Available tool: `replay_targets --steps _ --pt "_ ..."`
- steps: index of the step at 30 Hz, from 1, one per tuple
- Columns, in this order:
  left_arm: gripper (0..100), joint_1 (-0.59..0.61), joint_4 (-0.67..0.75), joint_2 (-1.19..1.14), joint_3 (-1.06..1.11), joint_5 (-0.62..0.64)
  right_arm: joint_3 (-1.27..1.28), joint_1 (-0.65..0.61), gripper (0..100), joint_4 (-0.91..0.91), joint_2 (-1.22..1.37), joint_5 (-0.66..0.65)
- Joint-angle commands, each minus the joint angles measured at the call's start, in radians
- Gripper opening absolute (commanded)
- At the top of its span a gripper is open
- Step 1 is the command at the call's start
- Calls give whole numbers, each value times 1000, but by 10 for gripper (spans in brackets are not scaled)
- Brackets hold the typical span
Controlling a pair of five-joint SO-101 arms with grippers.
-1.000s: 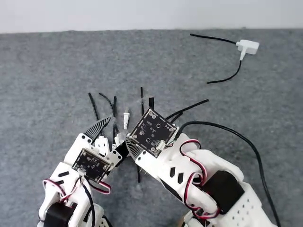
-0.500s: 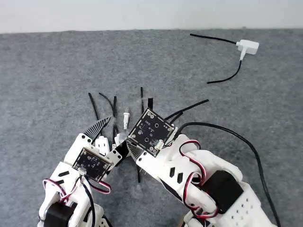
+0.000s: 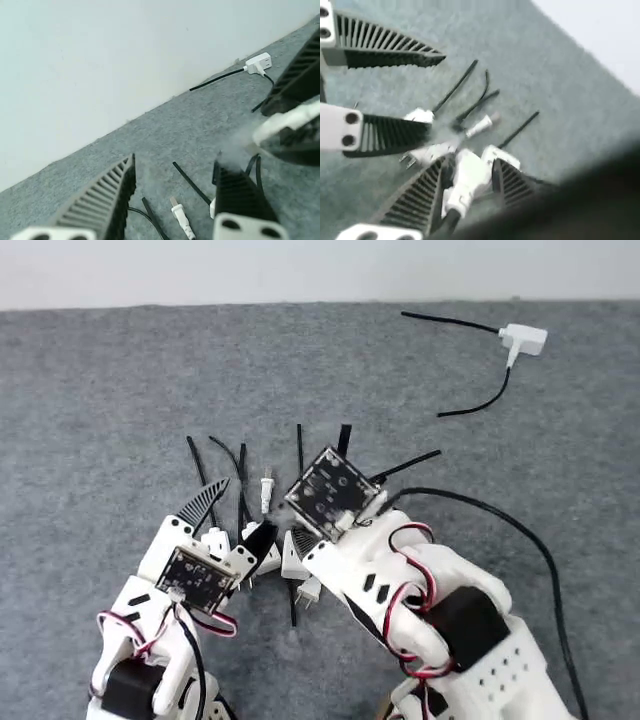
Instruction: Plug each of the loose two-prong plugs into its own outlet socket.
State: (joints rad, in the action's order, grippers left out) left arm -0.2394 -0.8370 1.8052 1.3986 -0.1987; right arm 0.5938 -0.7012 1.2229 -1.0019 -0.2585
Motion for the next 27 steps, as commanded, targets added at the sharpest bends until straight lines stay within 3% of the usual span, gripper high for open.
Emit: replay_targets --steps 1,7,15,20,27 --pt "239 9 29 15 -15 5 -75 51 9 -8 -4 -11" --pt "239 11 86 14 41 3 -103 70 9 8 30 -3" --pt "239 15 118 12 67 8 -345 197 9 213 395 52" --pt "239 118 135 12 64 57 -509 188 9 306 578 68" --pt "239 301 153 12 50 124 -537 180 9 239 756 273"
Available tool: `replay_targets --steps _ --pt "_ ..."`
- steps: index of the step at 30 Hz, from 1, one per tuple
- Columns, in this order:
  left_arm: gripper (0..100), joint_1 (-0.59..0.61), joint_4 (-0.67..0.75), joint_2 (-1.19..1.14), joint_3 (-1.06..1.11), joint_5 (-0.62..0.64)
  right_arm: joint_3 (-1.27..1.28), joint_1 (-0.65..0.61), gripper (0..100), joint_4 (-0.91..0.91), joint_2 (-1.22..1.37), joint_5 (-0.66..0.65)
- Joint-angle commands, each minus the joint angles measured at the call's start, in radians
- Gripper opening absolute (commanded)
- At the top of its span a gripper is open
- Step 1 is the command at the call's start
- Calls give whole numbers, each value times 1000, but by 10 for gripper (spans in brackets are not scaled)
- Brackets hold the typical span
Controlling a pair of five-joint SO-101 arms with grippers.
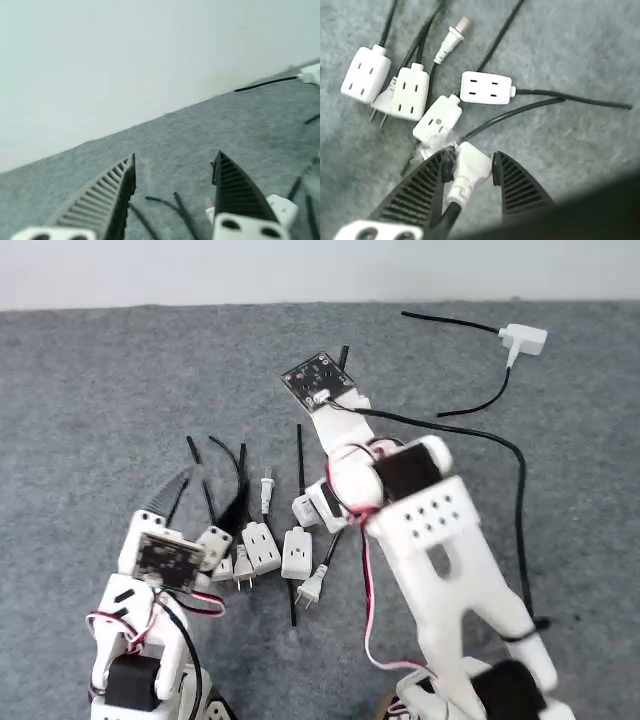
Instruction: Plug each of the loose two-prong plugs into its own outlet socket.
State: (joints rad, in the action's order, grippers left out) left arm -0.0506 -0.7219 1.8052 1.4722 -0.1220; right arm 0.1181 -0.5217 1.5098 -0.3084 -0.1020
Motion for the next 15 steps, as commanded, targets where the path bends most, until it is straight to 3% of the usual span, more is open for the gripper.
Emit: replay_targets --steps 1,6,10,15 --pt "239 149 38 12 -25 63 -63 1 9 -56 87 138" --pt "239 262 18 12 -19 80 -64 -54 9 -68 182 222" --pt "239 279 -5 12 -1 80 -64 -119 9 -67 216 333" --pt "239 279 68 12 61 78 -57 -182 9 -47 219 450"
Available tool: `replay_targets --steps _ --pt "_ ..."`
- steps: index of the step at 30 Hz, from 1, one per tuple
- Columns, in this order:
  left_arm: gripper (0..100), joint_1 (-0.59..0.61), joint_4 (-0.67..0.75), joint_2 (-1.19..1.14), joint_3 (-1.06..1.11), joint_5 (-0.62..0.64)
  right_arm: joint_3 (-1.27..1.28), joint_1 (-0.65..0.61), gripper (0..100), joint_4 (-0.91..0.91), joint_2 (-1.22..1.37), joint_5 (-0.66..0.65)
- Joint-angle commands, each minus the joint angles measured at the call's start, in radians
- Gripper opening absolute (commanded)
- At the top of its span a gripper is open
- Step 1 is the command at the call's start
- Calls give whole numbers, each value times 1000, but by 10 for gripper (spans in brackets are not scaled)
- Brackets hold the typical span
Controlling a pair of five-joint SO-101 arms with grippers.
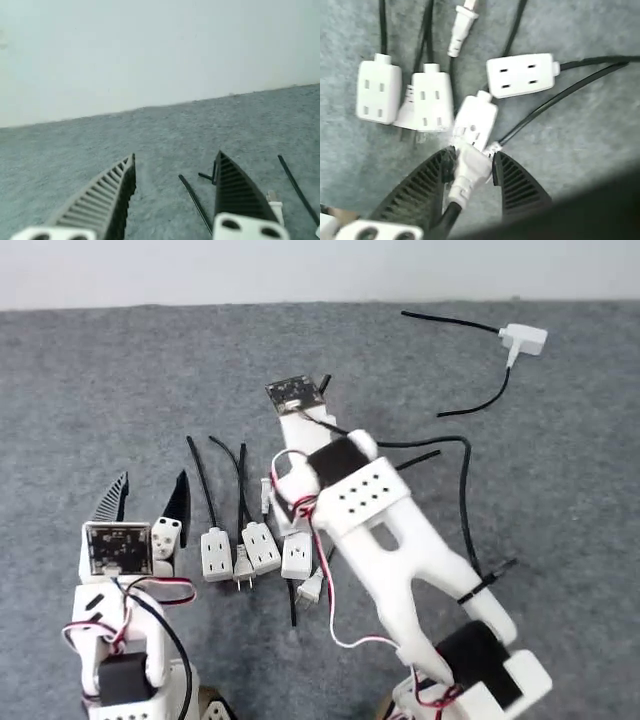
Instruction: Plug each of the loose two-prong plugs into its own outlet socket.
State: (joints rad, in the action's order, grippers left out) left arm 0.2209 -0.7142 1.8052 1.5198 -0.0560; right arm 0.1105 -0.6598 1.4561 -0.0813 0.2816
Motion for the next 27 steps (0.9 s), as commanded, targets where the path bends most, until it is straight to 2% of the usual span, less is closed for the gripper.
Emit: replay_targets --steps 1,10,14,22,27 --pt "239 8 64 12 15 12 -49 -50 9 19 1 60" --pt "239 9 66 12 18 12 -34 -64 9 28 68 64" --pt "239 9 66 12 19 12 -35 -59 9 28 150 143" --pt "239 9 66 12 19 9 -41 -59 8 -71 202 146" --pt "239 9 66 12 19 6 -40 -64 8 -151 208 -41"
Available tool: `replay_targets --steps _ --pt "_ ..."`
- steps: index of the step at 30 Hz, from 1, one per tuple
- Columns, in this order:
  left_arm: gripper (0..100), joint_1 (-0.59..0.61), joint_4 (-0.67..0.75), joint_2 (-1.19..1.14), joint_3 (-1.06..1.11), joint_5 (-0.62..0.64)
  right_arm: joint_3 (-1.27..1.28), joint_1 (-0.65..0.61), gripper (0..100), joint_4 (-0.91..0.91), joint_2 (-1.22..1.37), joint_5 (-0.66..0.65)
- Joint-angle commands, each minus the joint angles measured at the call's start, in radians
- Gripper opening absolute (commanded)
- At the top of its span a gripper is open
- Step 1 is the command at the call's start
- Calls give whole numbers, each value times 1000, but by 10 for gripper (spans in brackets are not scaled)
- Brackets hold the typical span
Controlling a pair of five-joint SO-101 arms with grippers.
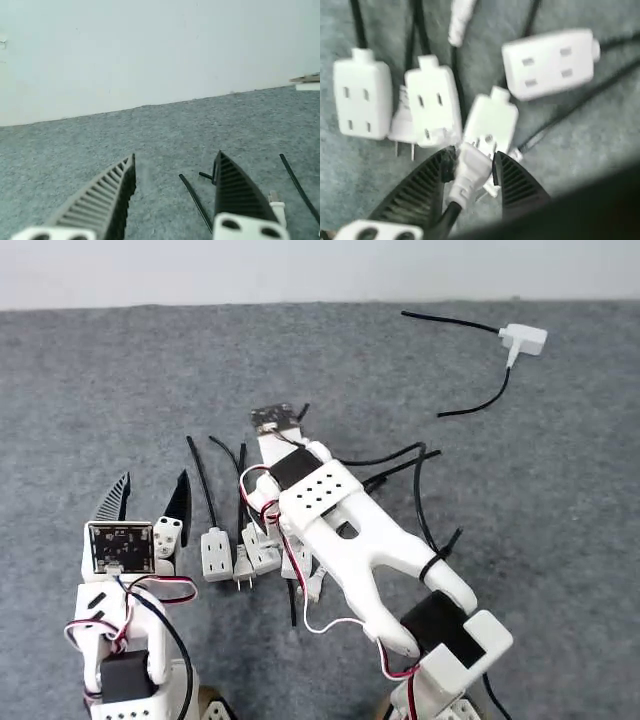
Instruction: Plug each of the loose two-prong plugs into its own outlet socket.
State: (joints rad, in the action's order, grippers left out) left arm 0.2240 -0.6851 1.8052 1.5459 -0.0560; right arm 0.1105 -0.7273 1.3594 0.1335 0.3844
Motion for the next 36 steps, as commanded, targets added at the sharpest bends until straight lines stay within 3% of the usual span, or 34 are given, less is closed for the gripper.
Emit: replay_targets --steps 1,13,18,23,30,36 --pt "239 6 37 12 -7 6 -40 4 8 -59 -5 -180" --pt "239 6 38 12 -5 5 -35 1 8 -21 -4 -244" --pt "239 12 40 14 -12 -3 -35 -36 8 -47 -2 -367" --pt "239 123 95 14 -31 -17 -35 -73 8 -114 -2 -439" --pt "239 189 52 14 -114 -17 -34 -107 8 -157 -1 -595" --pt "239 241 51 14 -143 -20 -34 -128 8 -165 -1 -609"
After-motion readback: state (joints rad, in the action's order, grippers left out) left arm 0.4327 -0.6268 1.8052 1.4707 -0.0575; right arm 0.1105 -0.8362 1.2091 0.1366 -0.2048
